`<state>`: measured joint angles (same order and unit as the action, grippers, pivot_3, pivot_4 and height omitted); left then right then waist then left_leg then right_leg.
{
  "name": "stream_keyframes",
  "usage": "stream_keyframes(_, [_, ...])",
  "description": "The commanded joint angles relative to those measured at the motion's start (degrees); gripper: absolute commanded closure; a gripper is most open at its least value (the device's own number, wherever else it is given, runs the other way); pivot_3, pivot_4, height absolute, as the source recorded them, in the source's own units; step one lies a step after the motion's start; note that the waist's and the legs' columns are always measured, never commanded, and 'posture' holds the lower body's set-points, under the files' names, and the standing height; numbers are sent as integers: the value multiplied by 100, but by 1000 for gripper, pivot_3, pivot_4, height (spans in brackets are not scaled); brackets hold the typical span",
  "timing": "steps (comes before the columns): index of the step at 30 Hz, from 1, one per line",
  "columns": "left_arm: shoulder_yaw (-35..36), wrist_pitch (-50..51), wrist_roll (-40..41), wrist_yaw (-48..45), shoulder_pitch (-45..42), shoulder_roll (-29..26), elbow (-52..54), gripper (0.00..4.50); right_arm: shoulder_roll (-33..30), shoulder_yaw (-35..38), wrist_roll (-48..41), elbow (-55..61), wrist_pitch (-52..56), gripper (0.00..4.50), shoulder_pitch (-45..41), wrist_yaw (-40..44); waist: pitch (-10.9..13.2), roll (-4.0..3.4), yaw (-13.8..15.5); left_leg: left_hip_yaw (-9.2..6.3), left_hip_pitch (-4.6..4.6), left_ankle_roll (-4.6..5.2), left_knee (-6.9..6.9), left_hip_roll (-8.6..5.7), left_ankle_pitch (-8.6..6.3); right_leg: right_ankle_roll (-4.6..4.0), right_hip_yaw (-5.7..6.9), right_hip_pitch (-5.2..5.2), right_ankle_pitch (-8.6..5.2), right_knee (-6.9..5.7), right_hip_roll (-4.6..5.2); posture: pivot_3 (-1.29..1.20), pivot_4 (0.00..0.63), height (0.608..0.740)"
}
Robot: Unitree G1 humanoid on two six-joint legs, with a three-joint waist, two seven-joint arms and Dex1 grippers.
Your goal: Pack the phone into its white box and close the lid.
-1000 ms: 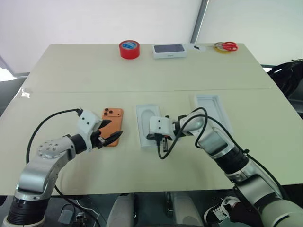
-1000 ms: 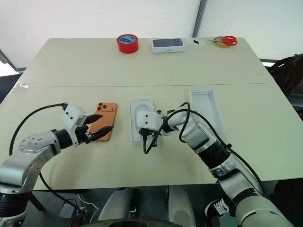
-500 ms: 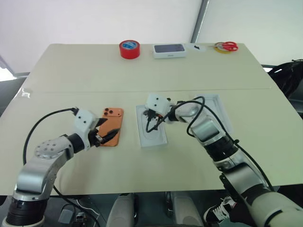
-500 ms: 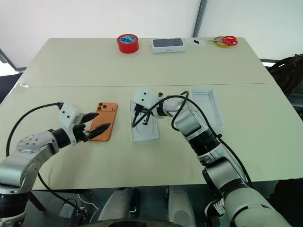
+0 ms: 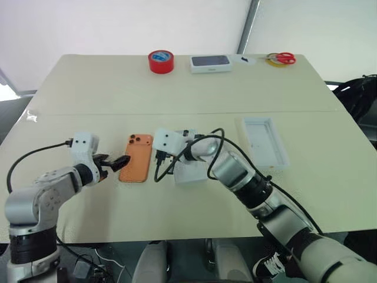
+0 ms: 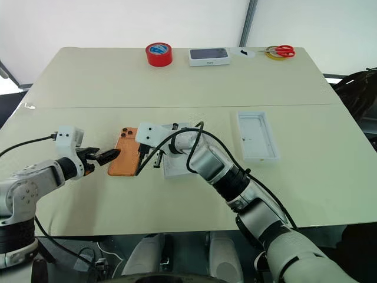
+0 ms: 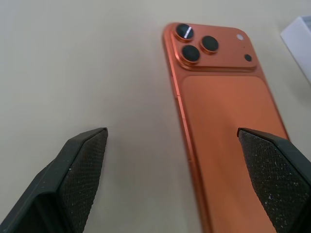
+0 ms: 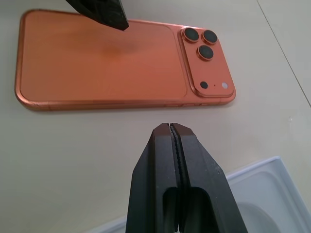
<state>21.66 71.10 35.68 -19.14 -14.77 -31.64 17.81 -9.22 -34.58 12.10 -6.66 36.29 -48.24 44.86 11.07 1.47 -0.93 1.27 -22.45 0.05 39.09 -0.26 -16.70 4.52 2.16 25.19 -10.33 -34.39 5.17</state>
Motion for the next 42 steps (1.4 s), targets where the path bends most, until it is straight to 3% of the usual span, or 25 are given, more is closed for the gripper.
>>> stream_keyframes(1, [-33,775,306,40,-188,102,113,30,-7,-363,220,53,-125,4500,-155,172,0,0,-4,0,1,0,-1,0,0,0,0,0,0,0,-1,0,150,736])
stream_keyframes(13, [69,2054,540,32,-480,783,331,30,155,-788,501,-164,-405,4500,-107,285,-9,-3,28,-2,9,-5,-1,-3,2,-1,0,-12,0,2,3,0,150,736])
stream_keyframes(21, [33,2140,792,242,-500,1317,477,30,146,-673,586,-190,-501,4500,-35,305,-24,-6,35,-5,21,-5,-1,-7,1,-1,1,-28,-1,6,8,0,150,736])
stream_keyframes(26, [516,2140,904,439,-837,1635,241,30,110,-627,619,-159,-479,4500,-3,284,-31,-6,51,-10,23,-5,-1,-14,1,-2,6,-35,-1,7,16,0,150,736])
stream_keyframes(42, [1478,2140,1392,1073,-1272,1305,-849,30,11,-646,674,84,-355,4500,220,280,-31,-6,-3,-12,23,-6,-4,-13,2,-1,9,-31,-1,7,14,0,150,736])
